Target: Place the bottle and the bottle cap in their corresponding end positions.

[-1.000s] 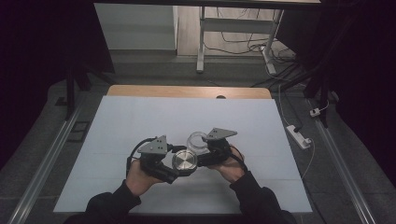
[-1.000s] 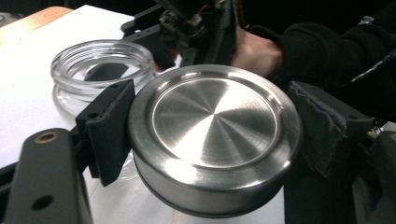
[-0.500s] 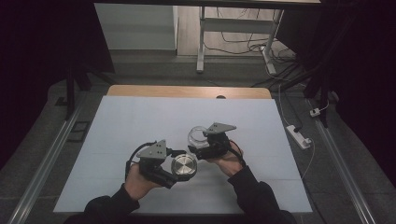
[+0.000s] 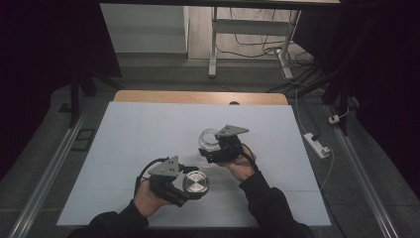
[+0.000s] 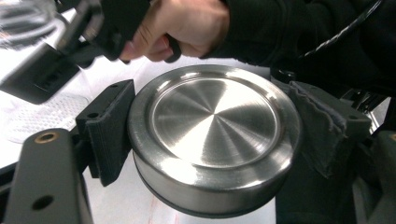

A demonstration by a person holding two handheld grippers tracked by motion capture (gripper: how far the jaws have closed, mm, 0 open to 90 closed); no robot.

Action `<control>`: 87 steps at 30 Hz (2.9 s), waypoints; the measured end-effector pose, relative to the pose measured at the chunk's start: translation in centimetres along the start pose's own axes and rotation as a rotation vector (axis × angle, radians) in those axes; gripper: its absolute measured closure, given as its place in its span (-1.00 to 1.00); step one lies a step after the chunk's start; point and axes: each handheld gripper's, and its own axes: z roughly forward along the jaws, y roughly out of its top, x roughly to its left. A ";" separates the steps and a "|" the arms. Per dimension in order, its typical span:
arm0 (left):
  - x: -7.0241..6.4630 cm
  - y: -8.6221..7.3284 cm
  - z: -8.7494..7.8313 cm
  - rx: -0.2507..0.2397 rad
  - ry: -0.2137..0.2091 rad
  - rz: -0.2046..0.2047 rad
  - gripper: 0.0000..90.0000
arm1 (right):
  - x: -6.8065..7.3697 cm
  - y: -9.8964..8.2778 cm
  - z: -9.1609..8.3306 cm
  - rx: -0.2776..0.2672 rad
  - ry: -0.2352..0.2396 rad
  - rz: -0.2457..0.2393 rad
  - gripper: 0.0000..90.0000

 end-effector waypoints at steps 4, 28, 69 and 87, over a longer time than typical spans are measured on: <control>0.1 -0.5 0.6 0.011 0.004 0.001 -0.55 | -0.2 0.3 0.4 -0.005 -0.005 0.003 -0.68; 1.0 -2.7 4.9 0.095 0.023 0.035 -0.55 | -1.3 1.0 3.0 0.005 -0.045 0.018 -0.68; 2.7 -4.0 7.1 0.332 0.098 0.027 -0.57 | -1.1 0.0 6.0 0.062 -0.066 -0.032 -0.69; 3.0 -3.5 5.4 0.246 0.118 -0.073 -0.90 | -1.1 0.8 5.0 0.049 -0.014 -0.029 -1.00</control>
